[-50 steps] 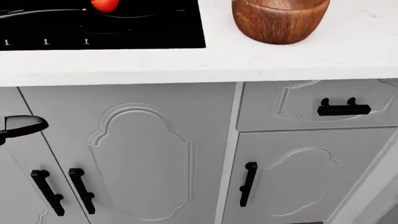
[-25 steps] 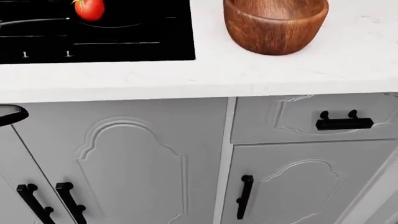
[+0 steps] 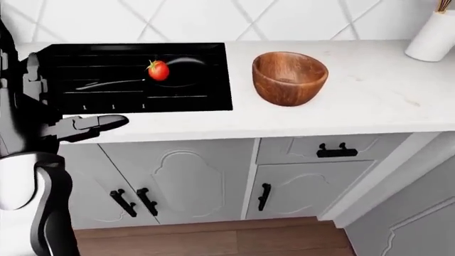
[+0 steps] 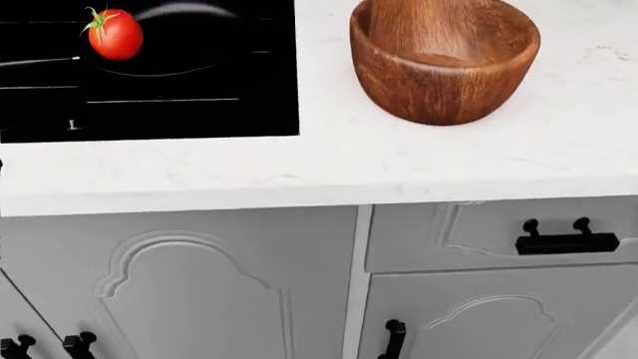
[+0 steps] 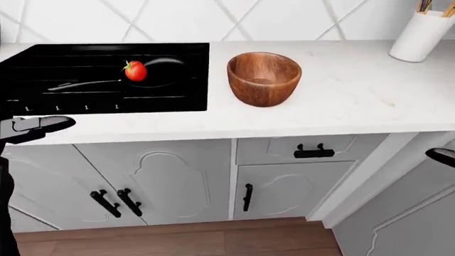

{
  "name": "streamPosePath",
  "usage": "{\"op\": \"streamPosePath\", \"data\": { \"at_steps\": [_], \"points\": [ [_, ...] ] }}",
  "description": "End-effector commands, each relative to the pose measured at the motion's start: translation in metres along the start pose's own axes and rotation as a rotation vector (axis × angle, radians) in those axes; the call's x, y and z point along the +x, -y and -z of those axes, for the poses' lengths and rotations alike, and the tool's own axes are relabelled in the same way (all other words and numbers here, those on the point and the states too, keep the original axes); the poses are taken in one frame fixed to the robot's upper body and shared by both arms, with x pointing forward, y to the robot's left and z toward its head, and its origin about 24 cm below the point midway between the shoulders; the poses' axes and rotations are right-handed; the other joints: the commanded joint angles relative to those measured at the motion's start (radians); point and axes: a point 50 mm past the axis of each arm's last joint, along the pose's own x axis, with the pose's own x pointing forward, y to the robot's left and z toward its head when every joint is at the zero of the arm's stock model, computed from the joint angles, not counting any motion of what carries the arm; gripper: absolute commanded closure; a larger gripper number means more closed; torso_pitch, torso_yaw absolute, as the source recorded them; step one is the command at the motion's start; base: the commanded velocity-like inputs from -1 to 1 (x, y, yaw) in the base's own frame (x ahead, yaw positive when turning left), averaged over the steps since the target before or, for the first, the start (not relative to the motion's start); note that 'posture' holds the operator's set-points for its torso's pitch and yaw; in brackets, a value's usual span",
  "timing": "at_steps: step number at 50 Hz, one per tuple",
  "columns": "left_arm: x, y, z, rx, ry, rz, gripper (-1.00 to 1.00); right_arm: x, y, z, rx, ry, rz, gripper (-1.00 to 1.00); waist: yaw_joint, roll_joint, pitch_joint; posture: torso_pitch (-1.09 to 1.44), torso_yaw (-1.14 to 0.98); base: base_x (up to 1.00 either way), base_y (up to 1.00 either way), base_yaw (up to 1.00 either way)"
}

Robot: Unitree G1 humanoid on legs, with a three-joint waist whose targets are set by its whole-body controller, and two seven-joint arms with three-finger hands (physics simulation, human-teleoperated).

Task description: Pick the tomato from the pan and place it in the bowl.

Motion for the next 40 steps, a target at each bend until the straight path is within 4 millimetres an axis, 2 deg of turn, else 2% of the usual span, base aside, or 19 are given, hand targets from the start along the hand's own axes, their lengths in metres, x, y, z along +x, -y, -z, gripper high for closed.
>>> {"op": "streamPosePath", "data": {
  "at_steps": [1, 2, 3, 4, 7, 12, 14, 16, 17, 18, 21, 24, 26, 28, 29, 31, 34, 38, 40],
  "points": [
    [0.0019, 0.0024, -0.0119, -0.002, 0.063, 0.014, -1.0, 0.0039, 0.0026, -0.0195, -0.02, 0.085, 0.004, -1.0, -0.004, -0.02, -0.014, 0.0, 0.0, 0.22, -0.03, 0.0],
    [0.0021, 0.0023, -0.0122, -0.003, 0.064, 0.013, -1.0, 0.004, 0.0023, -0.02, -0.019, 0.086, 0.004, -1.0, -0.006, -0.059, -0.025, 0.0, 0.0, 0.23, 0.0, 0.0],
    [0.002, 0.0023, -0.0122, -0.003, 0.064, 0.014, -1.0, 0.004, 0.0023, -0.0198, -0.019, 0.085, 0.004, -1.0, -0.018, -0.026, -0.014, 0.0, 0.0, 0.23, 0.0, 0.0],
    [0.0018, 0.0022, -0.0125, -0.003, 0.065, 0.013, -1.0, 0.004, 0.0024, -0.0191, -0.019, 0.084, 0.003, -1.0, -0.013, -0.045, -0.009, 0.0, 0.0, 0.23, 0.0, 0.0],
    [0.0017, 0.0015, -0.0125, -0.003, 0.065, 0.012, -1.0, 0.0046, 0.0028, -0.0197, -0.018, 0.085, 0.004, -1.0, -0.025, -0.03, -0.01, 0.0, 0.0, 0.23, 0.0, 0.0],
    [0.0021, 0.0008, -0.0147, -0.004, 0.068, 0.01, -1.0, 0.0042, 0.0027, -0.0207, -0.018, 0.086, 0.003, -1.0, -0.032, 0.023, 0.002, 0.0, 0.0, 0.24, 0.0, 0.0],
    [0.002, 0.0005, -0.0148, -0.005, 0.069, 0.009, -1.0, 0.0042, 0.0023, -0.0206, -0.018, 0.085, 0.003, -1.0, -0.037, 0.06, -0.005, 0.0, 0.0, 0.23, 0.0, 0.0],
    [0.0019, 0.0003, -0.0148, -0.004, 0.069, 0.009, -1.0, 0.0039, 0.0022, -0.0208, -0.018, 0.085, 0.002, -1.0, -0.043, 0.098, -0.03, 0.0, 0.0, 0.24, 0.0, 0.0],
    [0.002, 0.0002, -0.0153, -0.005, 0.07, 0.008, -1.0, 0.004, 0.0021, -0.0209, -0.017, 0.085, 0.001, -1.0, -0.026, 0.078, -0.018, 0.0, 0.0, 0.24, 0.0, 0.0],
    [0.0022, 0.0001, -0.0159, -0.005, 0.071, 0.007, -1.0, 0.0041, 0.0022, -0.0212, -0.016, 0.086, 0.001, -1.0, -0.028, 0.088, -0.01, 0.0, 0.0, 0.23, 0.0, 0.0],
    [0.0021, 0.0002, -0.016, -0.005, 0.072, 0.008, -1.0, 0.004, 0.002, -0.0209, -0.019, 0.085, -0.002, -1.0, -0.016, 0.067, -0.018, 0.0, 0.0, 0.24, 0.0, 0.0],
    [0.0019, -0.0001, -0.0164, -0.005, 0.073, 0.007, -1.0, 0.0042, 0.0017, -0.0217, -0.018, 0.086, -0.004, -1.0, -0.009, 0.039, -0.008, 0.0, 0.0, 0.24, 0.0, 0.0],
    [0.0018, -0.0006, -0.0171, -0.005, 0.075, 0.004, -1.0, 0.0041, 0.0014, -0.0218, -0.019, 0.087, -0.006, -1.0, -0.005, 0.011, -0.008, 0.0, 0.0, 0.23, 0.0, 0.0],
    [0.002, -0.0011, -0.0184, -0.006, 0.078, 0.003, -1.0, 0.0042, 0.0008, -0.0226, -0.019, 0.088, -0.007, -1.0, -0.004, -0.042, -0.022, 0.0, 0.0, 0.22, 0.0, 0.0],
    [0.0019, -0.0013, -0.0183, -0.006, 0.077, 0.002, -1.0, 0.0041, 0.0007, -0.0227, -0.019, 0.088, -0.008, -1.0, -0.009, -0.03, -0.023, 0.0, 0.0, 0.23, 0.0, 0.0],
    [0.0019, -0.0016, -0.0177, -0.006, 0.076, 0.002, -1.0, 0.0038, 0.0006, -0.0226, -0.019, 0.087, -0.008, -1.0, -0.017, -0.04, -0.005, 0.0, 0.0, 0.23, 0.0, 0.0],
    [0.0019, -0.0011, -0.0185, -0.006, 0.078, 0.003, -1.0, 0.0036, 0.0003, -0.0233, -0.019, 0.087, -0.008, -1.0, -0.026, -0.021, -0.01, 0.0, 0.0, 0.24, 0.0, 0.0],
    [0.0025, -0.0022, -0.0206, -0.007, 0.081, -0.001, -1.0, 0.0041, 0.0005, -0.0241, -0.019, 0.087, -0.008, -1.0, -0.032, 0.022, 0.001, 0.0, 0.0, 0.24, 0.0, 0.0],
    [0.0026, -0.0028, -0.0214, -0.006, 0.083, -0.003, -1.0, 0.0048, 0.0009, -0.0245, -0.019, 0.088, -0.008, -1.0, -0.037, 0.057, -0.004, 0.0, 0.0, 0.24, 0.0, 0.0]
  ]
}}
